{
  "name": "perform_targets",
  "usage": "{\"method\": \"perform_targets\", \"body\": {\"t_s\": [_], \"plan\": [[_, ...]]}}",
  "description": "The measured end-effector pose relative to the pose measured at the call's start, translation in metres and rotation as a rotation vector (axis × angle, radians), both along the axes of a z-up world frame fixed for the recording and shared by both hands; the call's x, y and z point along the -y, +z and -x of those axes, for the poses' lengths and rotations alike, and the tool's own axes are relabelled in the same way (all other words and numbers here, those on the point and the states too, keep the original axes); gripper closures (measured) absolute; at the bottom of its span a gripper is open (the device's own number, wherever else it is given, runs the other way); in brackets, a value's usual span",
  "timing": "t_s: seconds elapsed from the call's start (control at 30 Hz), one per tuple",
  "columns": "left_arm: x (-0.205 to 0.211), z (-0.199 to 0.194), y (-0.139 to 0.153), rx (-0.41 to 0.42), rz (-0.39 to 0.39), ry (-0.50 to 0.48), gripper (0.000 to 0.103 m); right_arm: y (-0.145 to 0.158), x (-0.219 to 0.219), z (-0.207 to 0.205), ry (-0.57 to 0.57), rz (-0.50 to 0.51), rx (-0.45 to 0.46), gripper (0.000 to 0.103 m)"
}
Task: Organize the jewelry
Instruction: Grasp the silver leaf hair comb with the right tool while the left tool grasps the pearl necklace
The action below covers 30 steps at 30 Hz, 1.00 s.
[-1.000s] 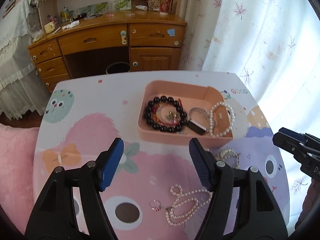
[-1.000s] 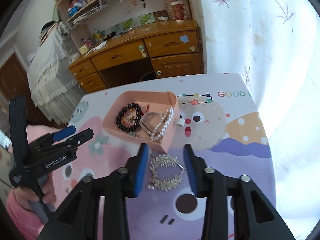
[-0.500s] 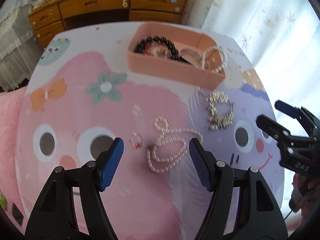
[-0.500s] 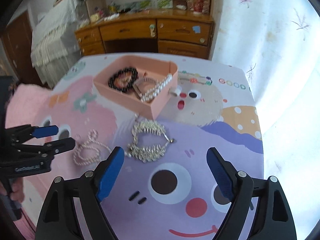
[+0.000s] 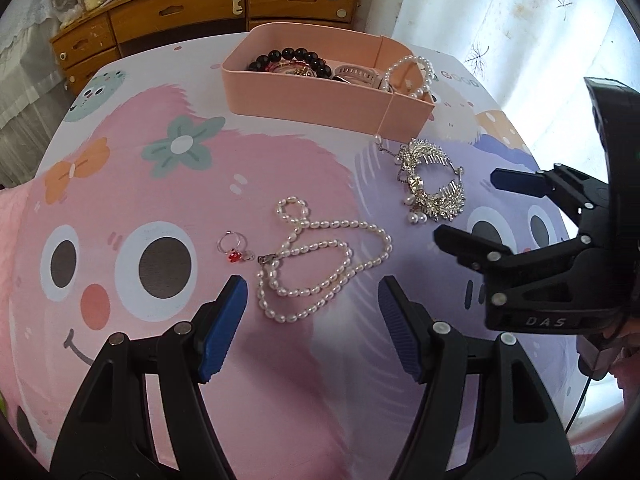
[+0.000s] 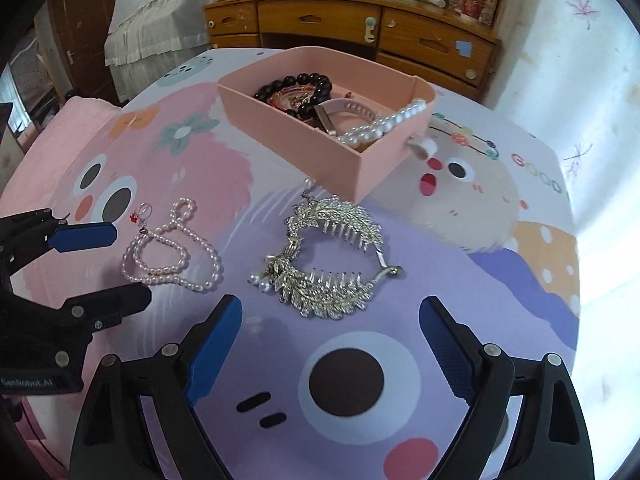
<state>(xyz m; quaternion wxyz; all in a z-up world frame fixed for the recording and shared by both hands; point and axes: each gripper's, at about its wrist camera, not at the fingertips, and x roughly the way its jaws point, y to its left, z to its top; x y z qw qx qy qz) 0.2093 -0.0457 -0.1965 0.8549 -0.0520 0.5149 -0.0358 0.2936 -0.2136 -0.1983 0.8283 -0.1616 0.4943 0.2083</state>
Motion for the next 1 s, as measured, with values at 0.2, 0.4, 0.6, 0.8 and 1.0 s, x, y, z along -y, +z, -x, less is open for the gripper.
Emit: {"method": "perform_targets", "body": {"t_s": [0.2,0.4,0.6,0.8,1.0], "plan": [[0.005,-0.004,-0.005,0.042,-0.007,0.021,0.037,-0.011,-0.006,-0.012,-0.011,-0.049,0.005,0.01],[0.016,-0.006,-0.012,0.069,-0.069,0.001,0.037,-0.016,-0.01,-0.026,-0.067,-0.066,0.012,0.01],[0.023,-0.006,-0.017,0.094,-0.153,0.014,0.036,-0.021,-0.015,-0.032,-0.042,-0.041,0.051,0.01],[0.017,-0.007,-0.019,0.115,-0.106,0.049,0.036,-0.022,-0.015,-0.032,-0.057,-0.043,0.063,0.011],[0.019,-0.005,-0.019,0.131,-0.105,0.044,0.045,-0.019,-0.013,-0.031,-0.061,-0.042,0.063,0.024]]}}
